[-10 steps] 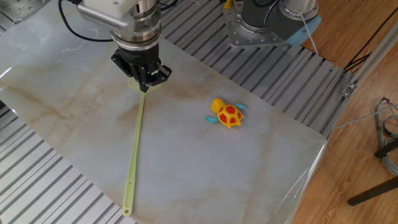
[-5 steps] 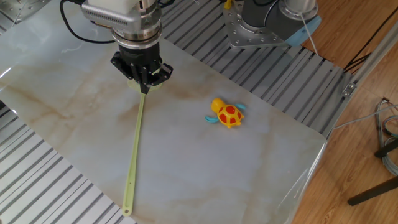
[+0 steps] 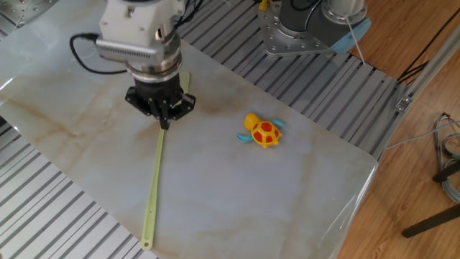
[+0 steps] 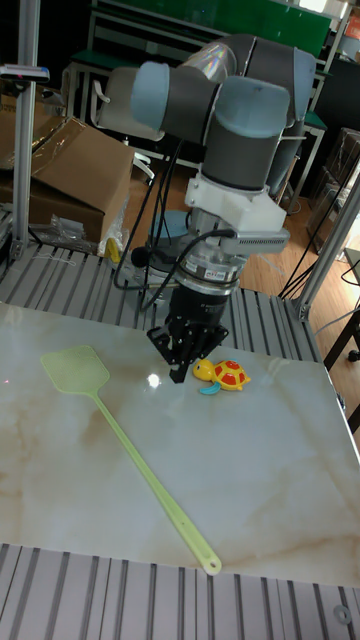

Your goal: Swat with a flyswatter

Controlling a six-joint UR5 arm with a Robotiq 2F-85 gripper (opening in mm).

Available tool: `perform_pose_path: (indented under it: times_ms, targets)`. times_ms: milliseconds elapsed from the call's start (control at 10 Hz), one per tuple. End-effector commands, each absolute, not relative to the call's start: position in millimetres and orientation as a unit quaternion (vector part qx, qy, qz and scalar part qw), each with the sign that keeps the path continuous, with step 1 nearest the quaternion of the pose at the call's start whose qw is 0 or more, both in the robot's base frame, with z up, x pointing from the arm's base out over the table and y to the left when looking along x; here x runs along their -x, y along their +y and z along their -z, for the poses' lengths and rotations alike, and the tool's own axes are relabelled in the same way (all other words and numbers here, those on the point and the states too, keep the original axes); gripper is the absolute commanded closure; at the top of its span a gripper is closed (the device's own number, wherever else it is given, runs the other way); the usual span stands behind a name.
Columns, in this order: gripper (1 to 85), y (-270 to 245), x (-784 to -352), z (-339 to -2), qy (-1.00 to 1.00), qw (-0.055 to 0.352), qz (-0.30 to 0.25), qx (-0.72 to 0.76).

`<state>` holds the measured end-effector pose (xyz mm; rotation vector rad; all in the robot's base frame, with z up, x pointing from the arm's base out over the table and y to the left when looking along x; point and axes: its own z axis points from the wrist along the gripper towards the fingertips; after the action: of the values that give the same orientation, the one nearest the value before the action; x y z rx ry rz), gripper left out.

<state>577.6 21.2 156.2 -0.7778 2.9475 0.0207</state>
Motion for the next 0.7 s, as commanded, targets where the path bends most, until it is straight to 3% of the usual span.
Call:
perform_pose_path:
  times_ms: [0,400,600]
  targets:
    - [23.3,29,-582,-150,0.965,0.047,-0.02,0.256]
    - [19.3,6,-577,-147,0.972,0.023,0.018,0.231]
    - [13.0,24,-612,-112,0.972,0.036,-0.009,0.234]
